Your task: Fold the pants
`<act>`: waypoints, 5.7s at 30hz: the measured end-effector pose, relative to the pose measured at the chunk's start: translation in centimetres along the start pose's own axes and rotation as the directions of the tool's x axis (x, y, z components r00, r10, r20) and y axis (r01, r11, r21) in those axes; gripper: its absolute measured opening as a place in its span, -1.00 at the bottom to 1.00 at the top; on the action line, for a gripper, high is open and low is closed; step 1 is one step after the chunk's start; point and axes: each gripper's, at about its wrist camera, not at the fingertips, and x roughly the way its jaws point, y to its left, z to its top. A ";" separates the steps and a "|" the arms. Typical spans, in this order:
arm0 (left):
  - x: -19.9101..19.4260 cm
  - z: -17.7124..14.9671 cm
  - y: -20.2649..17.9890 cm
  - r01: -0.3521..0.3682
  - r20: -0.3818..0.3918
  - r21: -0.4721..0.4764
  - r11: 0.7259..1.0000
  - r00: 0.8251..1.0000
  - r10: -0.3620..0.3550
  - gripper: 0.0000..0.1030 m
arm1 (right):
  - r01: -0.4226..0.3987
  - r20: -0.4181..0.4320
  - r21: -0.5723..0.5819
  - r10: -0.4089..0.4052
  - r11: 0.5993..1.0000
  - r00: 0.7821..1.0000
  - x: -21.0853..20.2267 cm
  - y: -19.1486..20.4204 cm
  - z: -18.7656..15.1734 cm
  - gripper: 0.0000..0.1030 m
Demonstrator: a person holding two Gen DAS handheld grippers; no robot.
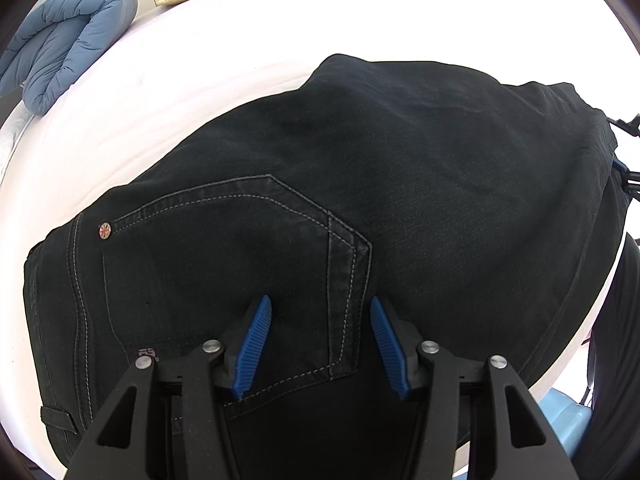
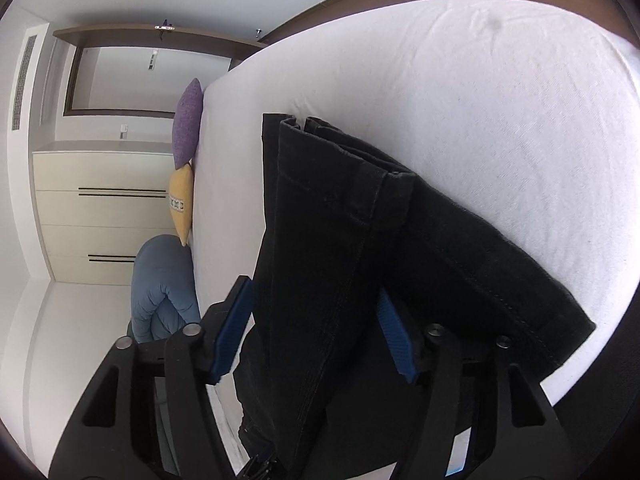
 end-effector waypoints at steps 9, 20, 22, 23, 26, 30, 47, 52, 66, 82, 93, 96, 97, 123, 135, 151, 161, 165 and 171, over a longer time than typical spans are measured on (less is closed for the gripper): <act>0.0 -0.1 -0.2 0.015 -0.019 0.079 0.997 1.000 -0.014 0.09 | 0.080 0.073 -0.072 -0.075 0.994 0.995 -3.2 -0.3 -1.6 -0.97; 0.0 0.2 0.1 0.038 -0.048 0.139 0.990 0.998 -0.032 0.10 | 0.135 0.122 -0.049 -0.128 0.990 0.984 -8.3 -2.8 -4.9 -0.98; 0.0 0.1 0.5 0.041 -0.061 0.153 0.987 0.998 -0.032 0.10 | 0.130 0.117 -0.002 -0.128 0.992 0.985 -8.5 -4.2 -4.8 -0.98; -0.1 0.1 0.5 0.042 -0.068 0.161 0.986 0.997 -0.031 0.11 | 0.127 0.115 0.021 -0.129 0.992 0.985 -8.6 -4.8 -4.7 -0.98; -0.3 -0.1 0.8 0.052 -0.088 0.189 0.981 0.995 -0.035 0.11 | 0.130 0.107 0.036 -0.133 0.991 0.985 -9.0 -5.6 -4.7 -0.98; -0.6 -0.4 1.5 0.072 -0.111 0.190 0.979 0.992 -0.051 0.12 | 0.154 0.092 0.048 -0.158 0.987 0.983 -8.6 -6.6 -5.0 -0.98; -2.9 -4.3 3.1 0.109 -0.118 0.217 0.970 0.989 -0.085 0.25 | 0.159 0.073 -0.086 -0.153 0.984 0.986 -11.2 -4.0 -6.3 0.29; -3.6 -5.4 3.1 0.097 -0.114 0.224 0.970 0.991 -0.073 0.37 | -0.174 -0.318 -0.198 0.105 0.965 0.942 -3.1 1.6 -14.8 0.30; -4.1 -8.0 5.8 0.141 -0.071 0.182 0.973 0.989 -0.130 0.39 | -0.134 -0.622 -0.147 0.014 0.980 0.783 11.4 0.3 -26.1 0.15; -4.1 -7.6 5.2 0.134 -0.067 0.194 0.972 0.990 -0.123 0.39 | -0.129 -0.594 -0.336 -0.104 0.933 0.797 13.8 2.9 -29.0 -0.96; -4.9 -8.7 6.1 0.065 -0.065 0.211 0.975 0.997 -0.052 0.42 | -0.104 -0.647 -0.258 -0.092 0.961 0.757 15.3 0.0 -30.2 -0.97; -4.8 -8.8 6.4 0.027 -0.075 0.232 0.972 0.997 -0.010 0.47 | -0.104 -0.670 -0.221 -0.074 0.970 0.739 15.2 -0.3 -30.4 -0.95; -4.8 -8.8 6.7 0.023 -0.078 0.226 0.974 0.997 -0.005 0.50 | -0.103 -0.678 -0.218 -0.075 0.970 0.731 15.2 -0.2 -30.5 -0.94; -2.3 -1.8 -3.9 0.117 -0.042 0.235 0.965 0.993 -0.110 0.49 | 0.070 -0.255 -0.166 -0.111 0.984 0.961 2.5 -3.3 -10.4 -0.94; -1.1 -1.9 -3.8 0.115 -0.048 0.234 0.965 0.993 -0.106 0.54 | 0.043 -0.068 -0.319 -0.068 0.947 0.995 -2.0 2.6 -9.0 -0.93; -1.9 -3.1 -2.4 0.140 -0.053 0.224 0.964 0.990 -0.131 0.57 | 0.076 0.030 -0.208 -0.071 0.975 0.997 5.7 0.3 -0.5 -1.00; -2.2 -2.8 -2.4 0.123 -0.055 0.203 0.972 0.992 -0.114 0.65 | -0.196 -0.375 -0.221 0.102 0.955 0.921 14.2 7.3 -7.5 -0.86; -1.9 -3.0 -2.9 0.121 -0.048 0.192 0.974 0.992 -0.114 0.65 | -0.104 -0.375 -0.185 0.028 0.977 0.927 20.6 4.4 -6.2 -1.00; -1.8 -3.0 -3.2 0.124 -0.037 0.182 0.976 0.992 -0.119 0.69 | -0.001 -0.048 -0.145 -0.006 0.989 0.999 18.8 5.7 0.2 -1.00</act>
